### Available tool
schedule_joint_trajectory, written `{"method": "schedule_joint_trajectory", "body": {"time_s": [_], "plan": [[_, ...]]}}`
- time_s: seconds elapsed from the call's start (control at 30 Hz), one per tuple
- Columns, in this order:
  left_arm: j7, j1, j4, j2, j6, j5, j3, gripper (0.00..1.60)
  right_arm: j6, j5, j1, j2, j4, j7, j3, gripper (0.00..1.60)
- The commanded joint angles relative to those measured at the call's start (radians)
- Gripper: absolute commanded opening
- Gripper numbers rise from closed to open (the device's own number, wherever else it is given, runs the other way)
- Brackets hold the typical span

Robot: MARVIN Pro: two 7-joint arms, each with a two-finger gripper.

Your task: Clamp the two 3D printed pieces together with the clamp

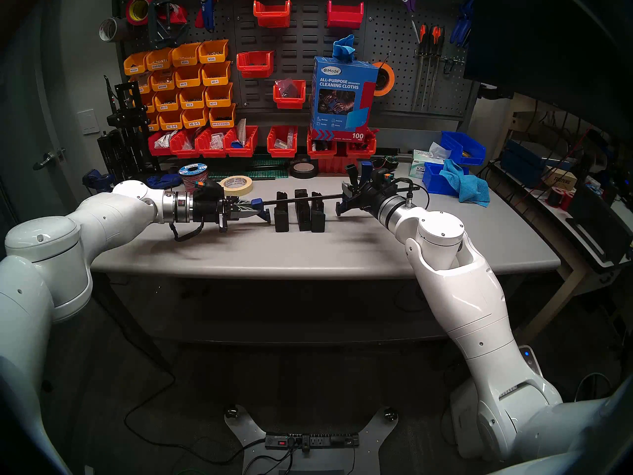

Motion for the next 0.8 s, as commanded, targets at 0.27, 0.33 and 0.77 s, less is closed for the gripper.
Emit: {"method": "schedule_joint_trajectory", "body": {"time_s": [0.27,0.33,0.77], "plan": [[-0.096,-0.035,0.014,-0.036,0.005,-0.003,-0.012,0.00,0.013,0.017,0.024,-0.006,-0.032,0.027,-0.009,0.00],[-0.096,-0.035,0.015,-0.037,0.005,-0.003,-0.013,0.00,0.014,0.018,0.023,-0.006,-0.031,0.026,-0.008,0.00],[-0.104,-0.035,0.026,-0.043,0.005,-0.003,-0.015,0.00,0.025,0.030,0.014,-0.021,0.000,-0.008,0.005,0.00]]}}
